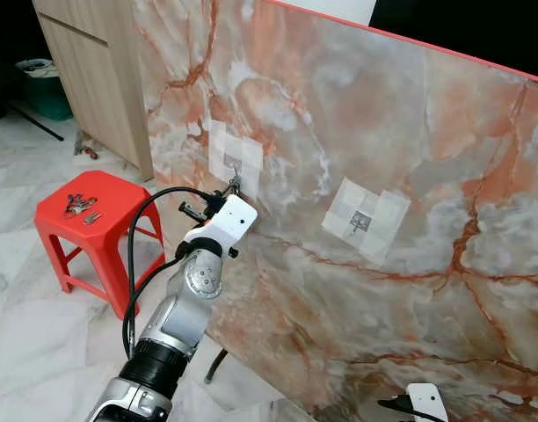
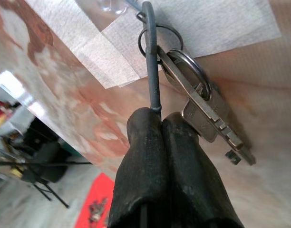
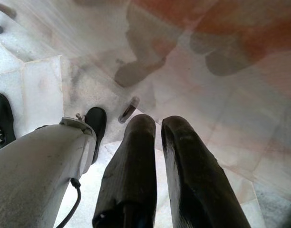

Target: Hang keys on a hook

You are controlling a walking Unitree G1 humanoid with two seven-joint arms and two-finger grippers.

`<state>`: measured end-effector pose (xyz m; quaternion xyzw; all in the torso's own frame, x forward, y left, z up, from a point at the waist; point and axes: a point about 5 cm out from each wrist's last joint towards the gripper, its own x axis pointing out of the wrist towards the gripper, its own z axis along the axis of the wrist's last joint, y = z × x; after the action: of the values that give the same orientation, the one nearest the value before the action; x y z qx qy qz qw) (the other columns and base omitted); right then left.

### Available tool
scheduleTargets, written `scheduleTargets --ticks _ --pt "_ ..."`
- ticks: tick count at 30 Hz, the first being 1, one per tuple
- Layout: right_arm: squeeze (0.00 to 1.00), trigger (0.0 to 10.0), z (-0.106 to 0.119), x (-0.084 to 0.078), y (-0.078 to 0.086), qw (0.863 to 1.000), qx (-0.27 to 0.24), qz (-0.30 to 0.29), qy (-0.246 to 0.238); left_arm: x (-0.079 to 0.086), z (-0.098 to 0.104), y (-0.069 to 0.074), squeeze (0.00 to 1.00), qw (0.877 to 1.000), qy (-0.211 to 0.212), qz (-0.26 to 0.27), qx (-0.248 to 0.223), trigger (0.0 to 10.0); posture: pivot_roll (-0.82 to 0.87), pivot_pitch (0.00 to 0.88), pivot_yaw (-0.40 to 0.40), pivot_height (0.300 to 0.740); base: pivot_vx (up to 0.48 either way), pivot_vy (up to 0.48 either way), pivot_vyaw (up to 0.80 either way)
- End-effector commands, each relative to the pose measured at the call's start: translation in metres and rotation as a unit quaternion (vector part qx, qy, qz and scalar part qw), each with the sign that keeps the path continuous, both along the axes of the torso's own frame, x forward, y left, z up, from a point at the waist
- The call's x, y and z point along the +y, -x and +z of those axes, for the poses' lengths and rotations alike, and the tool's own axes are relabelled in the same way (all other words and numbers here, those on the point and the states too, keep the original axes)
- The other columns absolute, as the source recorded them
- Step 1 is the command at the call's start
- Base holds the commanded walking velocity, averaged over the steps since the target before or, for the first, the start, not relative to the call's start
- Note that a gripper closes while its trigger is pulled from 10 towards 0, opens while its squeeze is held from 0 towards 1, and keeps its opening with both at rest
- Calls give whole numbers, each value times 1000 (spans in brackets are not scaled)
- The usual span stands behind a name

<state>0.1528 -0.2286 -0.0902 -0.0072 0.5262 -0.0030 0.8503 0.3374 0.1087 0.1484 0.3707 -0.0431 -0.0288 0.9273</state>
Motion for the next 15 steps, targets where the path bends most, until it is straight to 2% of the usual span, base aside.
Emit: scheduleTargets --ticks 1,10,11,12,15 --pt "0 10000 5 -10 -6 1000 -12 0 15 -13 7 1 0 999 -24 -22 -11 10000 -8 0 -165 740 0 0 0" --pt "0 10000 5 -10 -6 1000 -12 0 15 -5 5 0 0 999 -46 1 -8 10000 -9 0 -165 740 0 0 0" --pt "0 10000 5 -10 -6 1000 -12 0 15 -5 5 0 373 999 -46 1 -8 10000 -8 0 -165 740 0 0 0" --pt "0 10000 5 -10 -6 1000 -12 0 15 -5 5 0 1000 999 -46 1 -7 10000 -8 0 -165 740 0 0 0" --pt "0 10000 5 -10 -6 1000 -12 1 15 -5 5 0 1000 999 -46 1 -7 10000 -8 0 -165 740 0 0 0"
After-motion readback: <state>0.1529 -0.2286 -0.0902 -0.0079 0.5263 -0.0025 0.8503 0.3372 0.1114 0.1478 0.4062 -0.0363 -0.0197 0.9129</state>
